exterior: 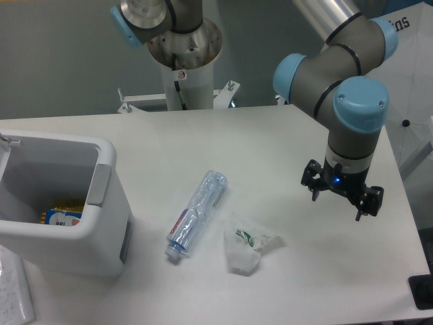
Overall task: Place the trash in the trash can
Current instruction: 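Move the open gripper over the crumpled white plastic bag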
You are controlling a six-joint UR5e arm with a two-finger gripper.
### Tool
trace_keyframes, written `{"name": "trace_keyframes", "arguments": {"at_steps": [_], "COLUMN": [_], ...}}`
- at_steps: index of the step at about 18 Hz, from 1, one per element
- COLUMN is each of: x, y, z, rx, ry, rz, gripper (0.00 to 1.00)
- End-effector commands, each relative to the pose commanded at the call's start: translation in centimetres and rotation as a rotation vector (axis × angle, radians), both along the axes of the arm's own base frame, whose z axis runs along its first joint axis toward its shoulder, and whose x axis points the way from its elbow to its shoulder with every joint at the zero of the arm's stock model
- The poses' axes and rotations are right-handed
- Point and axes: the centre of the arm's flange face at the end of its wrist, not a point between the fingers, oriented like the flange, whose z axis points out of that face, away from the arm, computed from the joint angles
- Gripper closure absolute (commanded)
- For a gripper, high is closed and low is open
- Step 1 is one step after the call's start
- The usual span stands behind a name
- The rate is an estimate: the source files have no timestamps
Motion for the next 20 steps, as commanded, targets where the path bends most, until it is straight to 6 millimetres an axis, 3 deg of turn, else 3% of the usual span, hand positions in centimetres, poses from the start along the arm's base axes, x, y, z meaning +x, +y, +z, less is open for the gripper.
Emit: {"name": "trace_keyframes", "arguments": {"at_steps": [9, 14, 16, 18, 20], "x": [1.0, 2.4, 3.5, 4.7, 5.5], "y": [0.6, 1.0, 2.4, 3.9, 4.6], "z": [-1.7, -4.6, -5.2, -7.7, -8.7], "rx": [0.051, 0.15, 0.152, 0.101, 0.009], "ry": [-0.013, -0.003, -0.017, -0.032, 0.024], "rz": [0.097, 0.157, 0.171, 0.15, 0.143], "gripper": [0.0, 0.0, 0.0, 0.0, 0.0]}}
